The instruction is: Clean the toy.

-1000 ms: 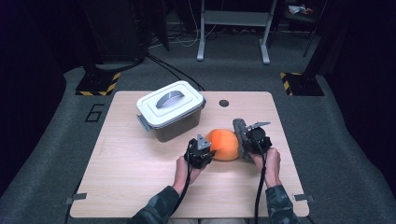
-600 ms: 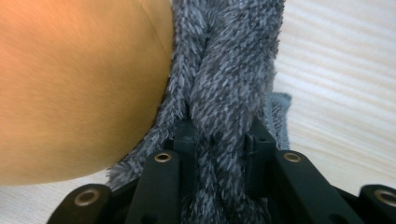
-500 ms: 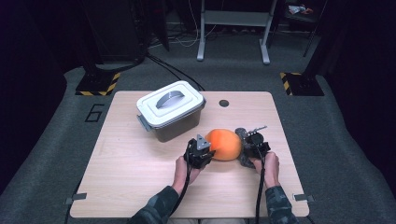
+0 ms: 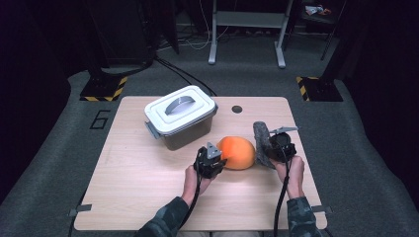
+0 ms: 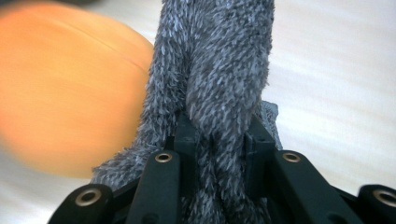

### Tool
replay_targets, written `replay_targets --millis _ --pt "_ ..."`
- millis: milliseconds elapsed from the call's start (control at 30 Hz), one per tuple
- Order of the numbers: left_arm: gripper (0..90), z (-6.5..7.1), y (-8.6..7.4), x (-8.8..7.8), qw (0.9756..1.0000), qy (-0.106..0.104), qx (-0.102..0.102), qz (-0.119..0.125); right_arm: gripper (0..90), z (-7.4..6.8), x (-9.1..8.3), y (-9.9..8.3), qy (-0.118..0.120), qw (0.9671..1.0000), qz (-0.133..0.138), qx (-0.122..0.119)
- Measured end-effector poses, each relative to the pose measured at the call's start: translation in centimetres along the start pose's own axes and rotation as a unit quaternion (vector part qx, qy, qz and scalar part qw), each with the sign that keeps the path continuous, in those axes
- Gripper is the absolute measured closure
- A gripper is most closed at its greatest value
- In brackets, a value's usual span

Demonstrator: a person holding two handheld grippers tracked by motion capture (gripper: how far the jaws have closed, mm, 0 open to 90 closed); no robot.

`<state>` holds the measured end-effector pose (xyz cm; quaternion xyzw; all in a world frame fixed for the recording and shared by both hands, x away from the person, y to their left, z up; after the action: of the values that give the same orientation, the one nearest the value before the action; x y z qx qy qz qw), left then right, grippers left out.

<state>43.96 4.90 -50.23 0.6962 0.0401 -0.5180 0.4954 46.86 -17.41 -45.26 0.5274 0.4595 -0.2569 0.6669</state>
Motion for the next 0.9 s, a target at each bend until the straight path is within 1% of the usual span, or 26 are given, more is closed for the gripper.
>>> replay_targets --millis 67,133,167,200,233,267,333,400,433,467,500,533,567,600,633,667,700,733,800,833,867,900 --pt "75.6 0.0 0.0 0.0 1.0000 0.000 0.001 -0.001 71.8 -1.4 -1.0 0.4 0.007 0.9998 0.012 -0.014" --pt "75.4 0.0 0.0 0.0 1.0000 0.000 0.001 0.000 71.8 -2.9 -1.3 0.7 0.019 0.9988 0.022 -0.039" --pt "75.4 -0.1 0.0 0.0 1.0000 0.000 0.000 -0.001 71.8 -3.7 -1.3 0.8 0.024 0.9981 0.023 -0.051" --pt "75.2 -0.1 0.0 0.0 1.0000 0.002 0.001 -0.001 71.7 -4.3 -1.1 0.8 0.029 0.9978 0.021 -0.055" --pt "74.9 -0.2 0.0 0.0 1.0000 0.002 0.004 -0.003 71.8 -5.2 -0.4 0.9 0.040 0.9969 0.017 -0.065" --pt "74.5 -0.2 0.0 0.0 1.0000 0.002 0.002 -0.002 71.8 -5.4 0.0 0.9 0.031 0.9972 0.010 -0.067" --pt "74.0 -0.3 -0.1 0.1 1.0000 0.001 0.002 -0.006 71.8 -5.5 0.3 1.0 0.031 0.9970 0.009 -0.070" --pt "70.3 -0.5 -0.2 0.1 1.0000 -0.001 0.001 -0.002 71.8 -5.4 0.5 1.1 0.033 0.9971 0.007 -0.068" --pt "70.3 -0.5 -0.2 0.1 1.0000 -0.002 0.003 -0.001 71.9 -5.3 0.6 1.2 0.032 0.9972 0.005 -0.067" --pt "65.2 -0.6 -0.3 0.0 1.0000 0.000 0.009 -0.002 71.8 -5.3 0.6 1.4 0.030 0.9973 0.004 -0.066" --pt "65.2 -0.6 -0.3 0.1 1.0000 0.002 0.007 0.000 71.8 -5.3 0.6 1.4 0.030 0.9973 0.004 -0.066" --pt "62.8 -0.6 -0.3 0.1 0.9999 0.002 0.013 -0.002 71.8 -5.3 0.6 1.5 0.027 0.9973 0.002 -0.069" --pt "60.1 -0.5 -0.4 0.1 0.9999 0.004 0.016 -0.004 71.8 -5.3 0.6 1.5 0.024 0.9975 0.001 -0.066" --pt "57.5 -0.4 -0.5 0.1 0.9996 0.013 0.023 -0.008 71.8 -5.3 0.6 1.6 0.024 0.9975 0.000 -0.067" --pt "54.0 -0.3 -0.7 0.2 0.9992 0.022 0.030 -0.014 71.7 -5.3 0.6 1.7 0.024 0.9978 -0.002 -0.062" --pt "54.0 -0.2 -0.8 0.3 0.9991 0.024 0.032 -0.014 71.7 -5.3 0.6 1.7 0.024 0.9978 -0.002 -0.062" --pt "52.0 -0.1 -1.0 0.5 0.9988 0.032 0.032 -0.016 71.6 -5.2 0.7 1.9 0.026 0.9975 0.002 -0.066" --pt "50.3 0.0 -1.1 0.6 0.9983 0.040 0.037 -0.019 71.6 -5.1 0.7 1.9 0.028 0.9975 0.001 -0.065" --pt "47.9 0.1 -1.0 0.9 0.9979 0.047 0.040 -0.018 71.6 -5.1 0.7 2.0 0.028 0.9976 0.001 -0.063" --pt "48.2 0.1 -1.0 0.9 0.9975 0.053 0.042 -0.018 71.5 -5.1 0.7 2.0 0.027 0.9976 0.002 -0.063" --pt "50.9 0.2 -0.8 1.1 0.9977 0.054 0.039 -0.015 71.5 -5.1 0.7 2.0 0.025 0.9977 0.002 -0.064" --pt "58.2 0.2 -0.7 1.2 0.9977 0.056 0.038 -0.011 71.4 -5.1 0.6 1.9 0.023 0.9977 0.004 -0.064"
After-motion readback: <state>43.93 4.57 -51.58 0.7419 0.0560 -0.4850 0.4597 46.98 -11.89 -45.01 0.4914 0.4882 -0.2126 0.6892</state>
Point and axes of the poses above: each handheld gripper's, and its own axes: x roughly forward along the jaws, y roughly out of its top, z roughly to its right, the point moved 4 cm from there along x, roughly forward along the jaws, and after that the axes turned 14 degrees about -z, right-handed, at the moved point
